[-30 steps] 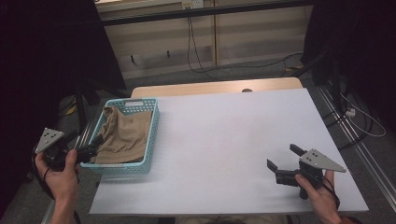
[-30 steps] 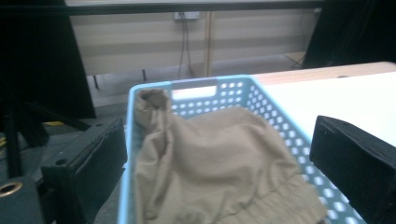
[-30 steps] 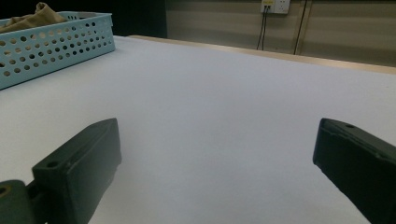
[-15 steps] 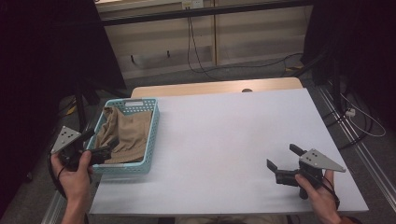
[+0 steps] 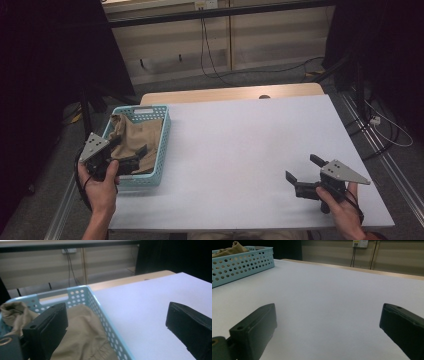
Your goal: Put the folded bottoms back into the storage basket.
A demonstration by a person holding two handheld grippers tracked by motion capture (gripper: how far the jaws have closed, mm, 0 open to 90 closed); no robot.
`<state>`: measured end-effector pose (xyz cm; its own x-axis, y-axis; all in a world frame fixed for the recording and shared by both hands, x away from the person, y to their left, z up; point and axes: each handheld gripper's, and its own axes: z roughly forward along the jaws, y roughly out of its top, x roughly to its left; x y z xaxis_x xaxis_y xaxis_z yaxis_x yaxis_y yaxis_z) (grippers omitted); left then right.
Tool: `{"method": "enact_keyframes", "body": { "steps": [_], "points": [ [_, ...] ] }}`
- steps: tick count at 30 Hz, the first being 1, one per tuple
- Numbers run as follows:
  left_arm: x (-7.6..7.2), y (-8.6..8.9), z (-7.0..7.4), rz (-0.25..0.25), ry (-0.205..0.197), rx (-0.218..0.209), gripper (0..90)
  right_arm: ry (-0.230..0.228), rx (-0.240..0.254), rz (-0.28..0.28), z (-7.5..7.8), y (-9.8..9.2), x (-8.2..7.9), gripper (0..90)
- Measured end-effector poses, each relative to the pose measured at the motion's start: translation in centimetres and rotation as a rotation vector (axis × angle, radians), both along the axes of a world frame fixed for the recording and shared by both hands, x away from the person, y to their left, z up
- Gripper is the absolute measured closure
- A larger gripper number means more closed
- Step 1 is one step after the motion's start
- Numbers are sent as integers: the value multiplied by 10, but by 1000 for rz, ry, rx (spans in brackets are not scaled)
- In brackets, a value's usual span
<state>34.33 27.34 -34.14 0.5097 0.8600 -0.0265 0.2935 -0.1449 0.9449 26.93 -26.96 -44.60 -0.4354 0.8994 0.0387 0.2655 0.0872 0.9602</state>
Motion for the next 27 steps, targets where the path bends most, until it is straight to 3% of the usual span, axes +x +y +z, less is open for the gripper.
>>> {"method": "enact_keyframes", "body": {
  "steps": [5,15,17,20,23,27],
  "points": [
    [1,-16,1,-25,-11,4,40,-2,-1,3,0,0,0,13],
    [7,-54,-5,-113,13,56,38,-1,5,-3,0,0,-2,13],
    [8,-61,-8,-78,10,51,42,-3,2,-3,0,-1,-2,12],
    [10,-68,-10,-81,3,25,41,-3,1,-1,0,-1,-2,12],
    [12,-76,-13,-109,11,32,39,3,3,-2,0,0,-2,13],
    [10,-88,-22,-156,15,5,37,-2,-1,0,0,-1,-3,13]
  ]
}}
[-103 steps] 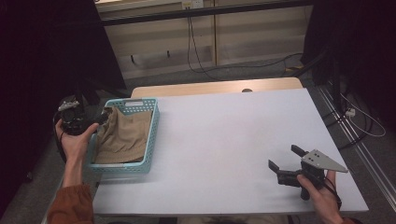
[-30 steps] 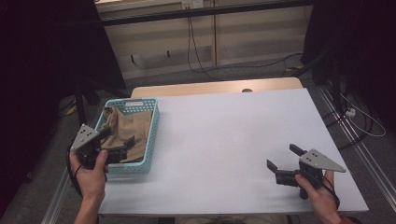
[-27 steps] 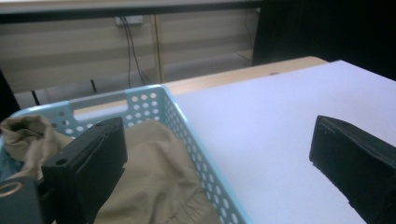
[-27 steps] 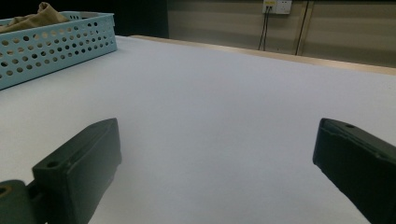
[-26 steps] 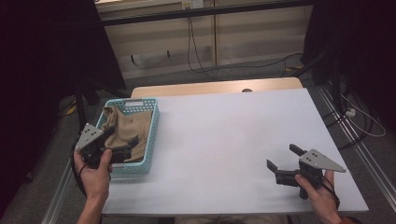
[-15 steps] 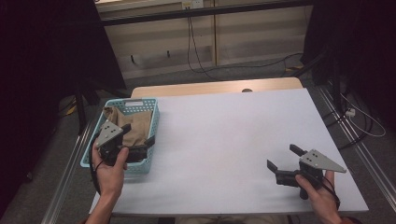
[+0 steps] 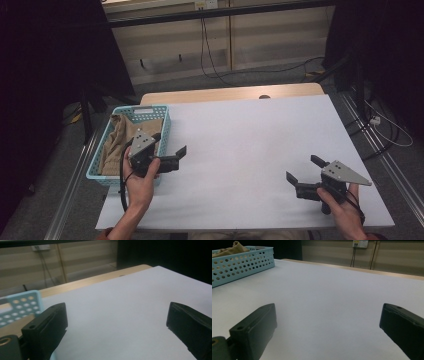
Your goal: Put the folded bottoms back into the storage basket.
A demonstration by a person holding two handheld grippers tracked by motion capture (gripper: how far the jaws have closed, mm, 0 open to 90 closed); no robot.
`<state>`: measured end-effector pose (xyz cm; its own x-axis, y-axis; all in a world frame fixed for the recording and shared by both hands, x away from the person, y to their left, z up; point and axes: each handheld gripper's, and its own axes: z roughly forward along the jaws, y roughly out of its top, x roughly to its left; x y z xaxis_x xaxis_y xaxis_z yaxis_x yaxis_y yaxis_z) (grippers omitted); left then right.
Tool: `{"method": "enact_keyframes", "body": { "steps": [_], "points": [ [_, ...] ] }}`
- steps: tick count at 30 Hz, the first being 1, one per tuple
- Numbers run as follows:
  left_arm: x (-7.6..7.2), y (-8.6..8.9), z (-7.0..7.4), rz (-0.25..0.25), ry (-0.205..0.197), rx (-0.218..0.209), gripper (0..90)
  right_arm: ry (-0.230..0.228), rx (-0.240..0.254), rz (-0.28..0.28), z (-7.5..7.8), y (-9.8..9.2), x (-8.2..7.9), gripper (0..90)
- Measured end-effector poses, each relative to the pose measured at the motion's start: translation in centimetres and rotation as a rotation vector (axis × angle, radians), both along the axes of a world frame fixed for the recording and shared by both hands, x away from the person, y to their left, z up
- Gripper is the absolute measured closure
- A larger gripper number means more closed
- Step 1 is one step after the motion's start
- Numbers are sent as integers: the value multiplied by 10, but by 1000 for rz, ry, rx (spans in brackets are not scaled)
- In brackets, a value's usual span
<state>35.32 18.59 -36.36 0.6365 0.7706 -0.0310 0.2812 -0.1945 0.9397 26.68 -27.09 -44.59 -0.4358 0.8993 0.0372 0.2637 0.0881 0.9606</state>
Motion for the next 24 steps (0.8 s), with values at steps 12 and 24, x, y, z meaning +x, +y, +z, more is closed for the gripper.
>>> {"method": "enact_keyframes", "body": {
  "steps": [12,24],
  "points": [
    [-12,-20,-23,-16,-10,9,34,5,8,-8,0,-1,-1,13],
    [-29,-9,-44,-28,53,10,35,6,11,-6,0,-1,-1,13]
  ]
}}
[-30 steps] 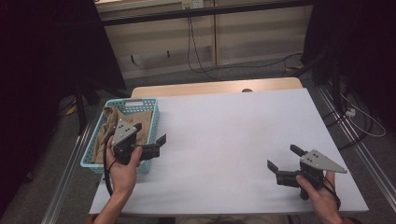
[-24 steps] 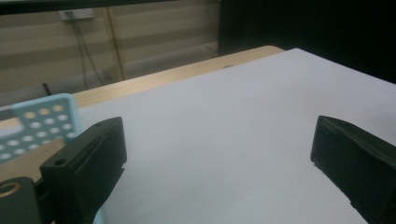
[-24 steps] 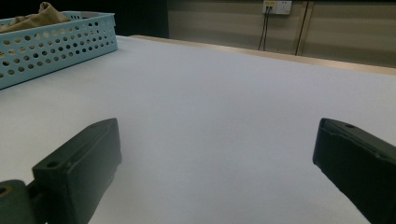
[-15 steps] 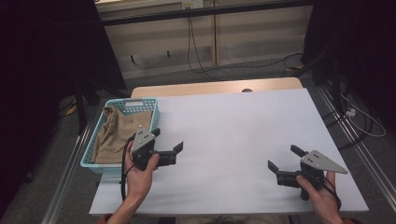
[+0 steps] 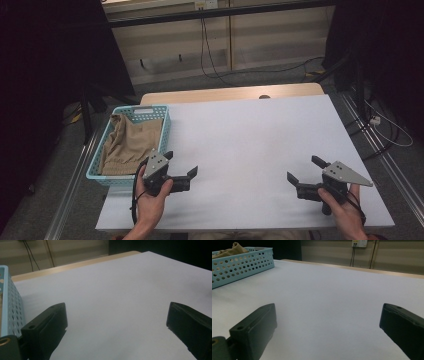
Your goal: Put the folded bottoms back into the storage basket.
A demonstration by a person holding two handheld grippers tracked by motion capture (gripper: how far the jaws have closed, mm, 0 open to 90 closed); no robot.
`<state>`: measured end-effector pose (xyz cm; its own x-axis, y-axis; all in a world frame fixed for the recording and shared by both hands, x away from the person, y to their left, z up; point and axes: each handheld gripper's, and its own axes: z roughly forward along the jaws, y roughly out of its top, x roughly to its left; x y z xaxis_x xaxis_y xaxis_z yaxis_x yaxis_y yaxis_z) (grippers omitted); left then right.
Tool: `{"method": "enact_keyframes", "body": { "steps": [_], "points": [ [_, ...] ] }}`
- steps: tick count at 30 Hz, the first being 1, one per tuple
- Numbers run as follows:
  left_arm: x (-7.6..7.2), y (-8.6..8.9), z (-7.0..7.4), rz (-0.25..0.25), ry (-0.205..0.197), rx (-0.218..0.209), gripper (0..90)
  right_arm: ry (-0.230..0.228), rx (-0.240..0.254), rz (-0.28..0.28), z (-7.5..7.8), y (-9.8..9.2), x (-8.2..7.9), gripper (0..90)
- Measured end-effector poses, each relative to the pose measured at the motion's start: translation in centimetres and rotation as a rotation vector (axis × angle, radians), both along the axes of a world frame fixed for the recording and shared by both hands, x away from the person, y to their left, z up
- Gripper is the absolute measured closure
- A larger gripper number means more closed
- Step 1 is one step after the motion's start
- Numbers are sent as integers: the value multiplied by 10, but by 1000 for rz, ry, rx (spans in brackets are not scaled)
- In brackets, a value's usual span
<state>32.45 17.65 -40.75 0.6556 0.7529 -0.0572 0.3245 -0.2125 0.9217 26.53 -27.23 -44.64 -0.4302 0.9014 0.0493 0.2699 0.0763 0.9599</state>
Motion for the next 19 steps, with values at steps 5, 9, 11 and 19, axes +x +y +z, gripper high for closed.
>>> {"method": "enact_keyframes", "body": {
  "steps": [5,9,11,19],
  "points": [
    [-5,6,-12,19,14,-1,35,-4,-3,0,0,1,-1,13],
    [-4,0,-20,9,34,27,35,-6,-1,5,1,2,-2,13],
    [-1,-5,-22,0,34,36,35,-7,-7,11,1,1,-2,13],
    [4,-6,-24,-9,72,38,35,-5,-9,10,1,2,-1,16]
  ]
}}
